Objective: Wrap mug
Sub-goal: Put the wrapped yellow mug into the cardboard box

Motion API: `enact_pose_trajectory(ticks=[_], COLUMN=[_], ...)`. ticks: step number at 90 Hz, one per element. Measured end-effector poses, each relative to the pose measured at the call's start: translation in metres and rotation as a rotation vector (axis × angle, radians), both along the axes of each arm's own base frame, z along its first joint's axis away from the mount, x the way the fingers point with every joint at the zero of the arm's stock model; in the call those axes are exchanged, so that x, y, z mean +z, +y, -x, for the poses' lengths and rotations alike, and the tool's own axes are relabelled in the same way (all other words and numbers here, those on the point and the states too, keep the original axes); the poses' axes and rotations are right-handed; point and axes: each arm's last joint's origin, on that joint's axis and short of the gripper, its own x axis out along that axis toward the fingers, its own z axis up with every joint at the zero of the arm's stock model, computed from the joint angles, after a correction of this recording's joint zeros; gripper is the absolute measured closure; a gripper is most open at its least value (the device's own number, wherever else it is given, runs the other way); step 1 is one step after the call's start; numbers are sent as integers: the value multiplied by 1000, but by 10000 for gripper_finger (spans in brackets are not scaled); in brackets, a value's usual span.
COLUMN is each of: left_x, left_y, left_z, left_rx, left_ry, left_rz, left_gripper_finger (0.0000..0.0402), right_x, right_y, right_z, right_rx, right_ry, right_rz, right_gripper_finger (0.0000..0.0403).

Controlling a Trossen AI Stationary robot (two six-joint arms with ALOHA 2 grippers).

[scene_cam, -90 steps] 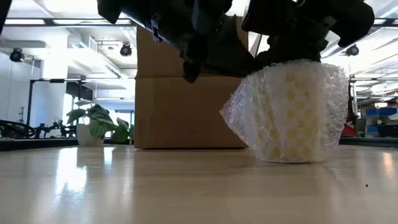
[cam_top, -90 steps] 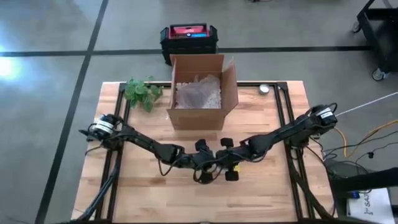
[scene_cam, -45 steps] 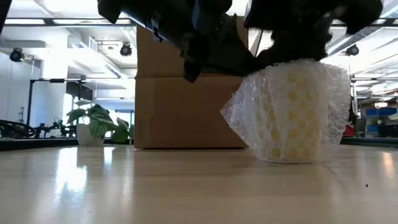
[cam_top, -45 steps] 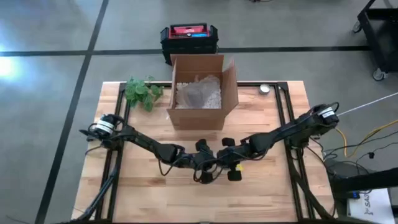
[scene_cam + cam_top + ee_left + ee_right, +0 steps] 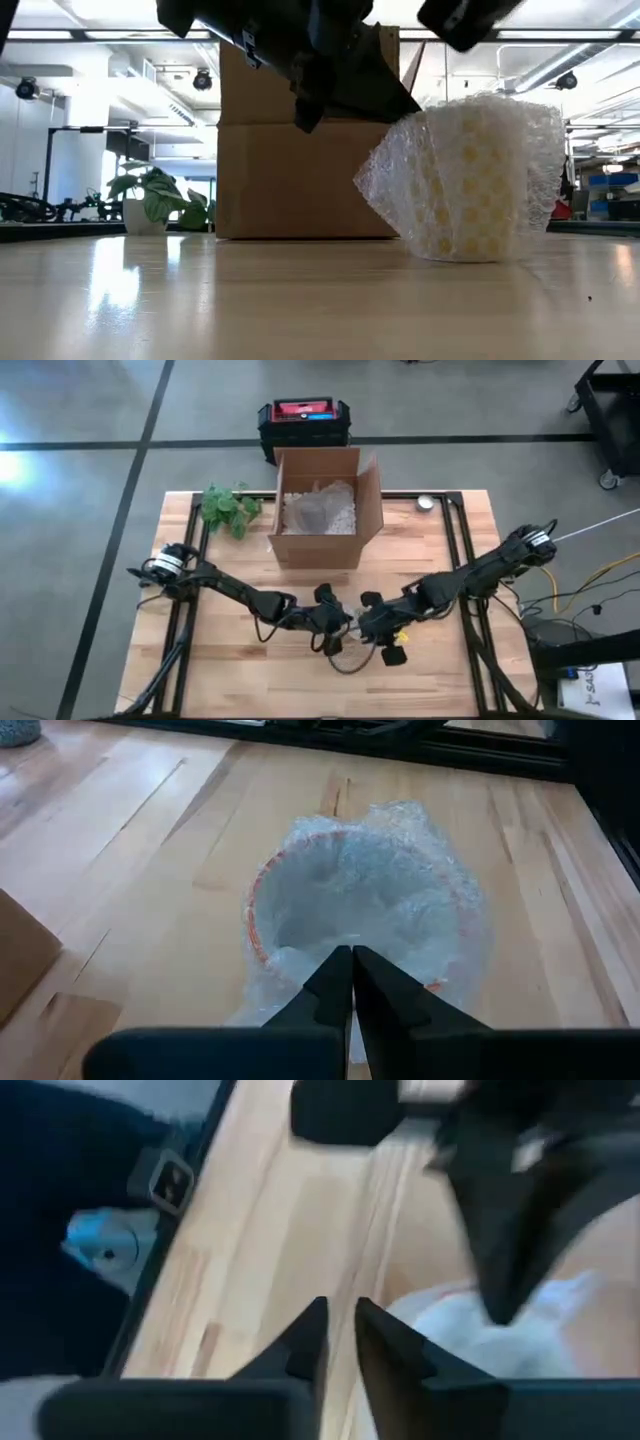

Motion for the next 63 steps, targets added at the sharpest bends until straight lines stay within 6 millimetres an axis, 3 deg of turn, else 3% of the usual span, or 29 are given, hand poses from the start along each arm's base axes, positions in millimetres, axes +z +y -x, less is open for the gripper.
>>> enact_pose_trajectory(ticks=[19,37,50,63], left_x=[0,0,0,2], left_y=[-1,-1,-1,-1], left_z=[0,0,0,0], left_rx=[-16,-18,-18,-17], left_ry=[1,0,-1,-7], left_rz=[11,15,15,22], left_gripper_finger=[402,402,402,402], right_x=[-25,-53,-73,-82], right_y=[0,2,4,4], right_z=[-2,-9,-14,-16], right_rx=[4,-8,14,30], right_ry=[78,171,216,233], right_rz=[189,228,271,298], right_gripper_finger=[192,128,137,227])
